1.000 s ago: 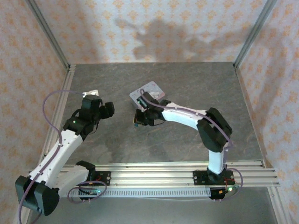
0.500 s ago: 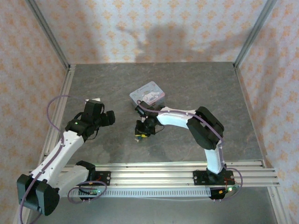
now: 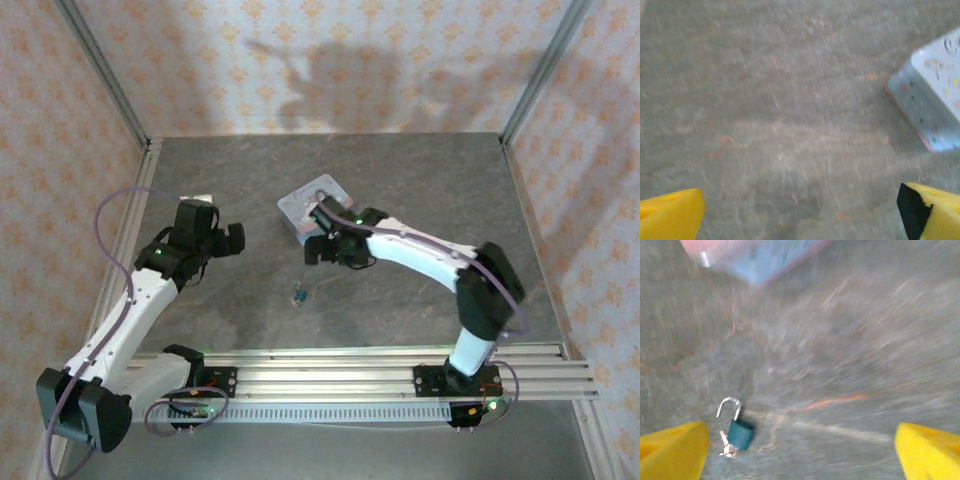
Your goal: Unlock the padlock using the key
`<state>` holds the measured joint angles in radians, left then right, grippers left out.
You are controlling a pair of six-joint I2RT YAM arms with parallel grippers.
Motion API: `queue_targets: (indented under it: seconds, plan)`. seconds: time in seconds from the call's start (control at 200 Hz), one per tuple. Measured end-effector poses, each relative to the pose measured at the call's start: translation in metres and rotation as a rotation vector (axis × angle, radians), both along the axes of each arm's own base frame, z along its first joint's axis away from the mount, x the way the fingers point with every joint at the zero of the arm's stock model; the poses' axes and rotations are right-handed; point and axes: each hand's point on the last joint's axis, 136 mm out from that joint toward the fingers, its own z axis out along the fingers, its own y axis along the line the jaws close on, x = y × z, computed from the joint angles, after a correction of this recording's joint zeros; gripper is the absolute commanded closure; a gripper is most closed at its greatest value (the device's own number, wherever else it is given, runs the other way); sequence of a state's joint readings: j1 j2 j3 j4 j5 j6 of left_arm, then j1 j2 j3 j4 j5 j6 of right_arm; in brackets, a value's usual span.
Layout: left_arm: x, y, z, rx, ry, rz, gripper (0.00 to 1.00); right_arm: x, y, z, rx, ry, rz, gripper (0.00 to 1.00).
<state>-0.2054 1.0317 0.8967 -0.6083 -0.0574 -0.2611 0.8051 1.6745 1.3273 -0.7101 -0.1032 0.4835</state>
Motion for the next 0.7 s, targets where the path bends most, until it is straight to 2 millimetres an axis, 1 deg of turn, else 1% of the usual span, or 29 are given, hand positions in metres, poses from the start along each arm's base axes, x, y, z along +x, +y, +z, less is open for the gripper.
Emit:
queue_targets:
  seconds: [0.075,0.115,0.13,0.15,0.18,0.19,0.21,0.23,0.235,0.245,0.27,0.305,0.315,0.345,0.4,0.465,0.535,0.57,0.636,0.671,0.701]
  plan:
    - [0.016,0.017,0.008,0.038,-0.048,0.051,0.00,0.023,-0.034,0.042,-0.014,-0.167,-0.065,0.01]
    - [0.022,0.026,0.009,0.065,-0.069,0.079,0.00,0.034,-0.058,0.062,-0.024,-0.257,-0.116,0.01]
    - [0.024,0.029,0.009,0.078,-0.079,0.089,0.00,0.037,-0.070,0.070,-0.033,-0.295,-0.143,0.01]
    - [0.027,0.034,0.008,0.097,-0.094,0.102,0.00,0.041,-0.082,0.076,-0.040,-0.331,-0.167,0.01]
    - [0.030,0.040,0.005,0.125,-0.115,0.115,0.00,0.047,-0.105,0.086,-0.057,-0.394,-0.217,0.01]
    - [0.030,0.042,0.004,0.132,-0.120,0.122,0.00,0.047,-0.109,0.087,-0.061,-0.405,-0.227,0.01]
    - [0.031,0.046,0.001,0.149,-0.127,0.128,0.00,0.050,-0.126,0.091,-0.080,-0.446,-0.262,0.01]
    - [0.032,0.049,-0.004,0.171,-0.133,0.130,0.00,0.051,-0.138,0.093,-0.094,-0.473,-0.287,0.01]
    - [0.032,0.049,-0.005,0.173,-0.134,0.129,0.00,0.052,-0.144,0.093,-0.102,-0.485,-0.299,0.01]
    - [0.032,0.050,-0.007,0.183,-0.137,0.129,0.00,0.053,-0.148,0.093,-0.108,-0.498,-0.307,0.01]
    - [0.032,0.053,-0.014,0.204,-0.139,0.125,0.00,0.054,-0.166,0.092,-0.137,-0.539,-0.338,0.01]
    - [0.032,0.056,-0.025,0.230,-0.139,0.118,0.00,0.056,-0.184,0.088,-0.170,-0.591,-0.363,0.01]
    - [0.031,0.056,-0.027,0.236,-0.138,0.116,0.00,0.056,-0.186,0.086,-0.176,-0.600,-0.364,0.01]
    - [0.030,0.058,-0.038,0.255,-0.131,0.107,0.00,0.056,-0.200,0.078,-0.211,-0.636,-0.381,0.01]
    - [0.029,0.060,-0.057,0.280,-0.113,0.093,0.00,0.055,-0.220,0.054,-0.272,-0.657,-0.394,0.01]
    - [0.032,0.059,-0.072,0.285,-0.120,0.081,0.00,0.054,-0.243,0.023,-0.336,-0.642,-0.415,0.01]
    - [0.036,0.057,-0.088,0.272,-0.149,0.070,0.00,0.056,-0.267,0.002,-0.376,-0.650,-0.458,0.01]
    - [0.036,0.057,-0.096,0.267,-0.155,0.066,0.00,0.057,-0.276,-0.007,-0.387,-0.663,-0.475,0.01]
    - [0.037,0.056,-0.106,0.264,-0.164,0.059,0.00,0.057,-0.285,-0.017,-0.408,-0.673,-0.480,0.01]
    - [0.039,0.056,-0.107,0.257,-0.184,0.059,0.00,0.059,-0.286,-0.016,-0.407,-0.690,-0.478,0.01]
    - [0.041,0.056,-0.105,0.250,-0.206,0.061,0.00,0.063,-0.288,-0.011,-0.396,-0.722,-0.483,0.01]
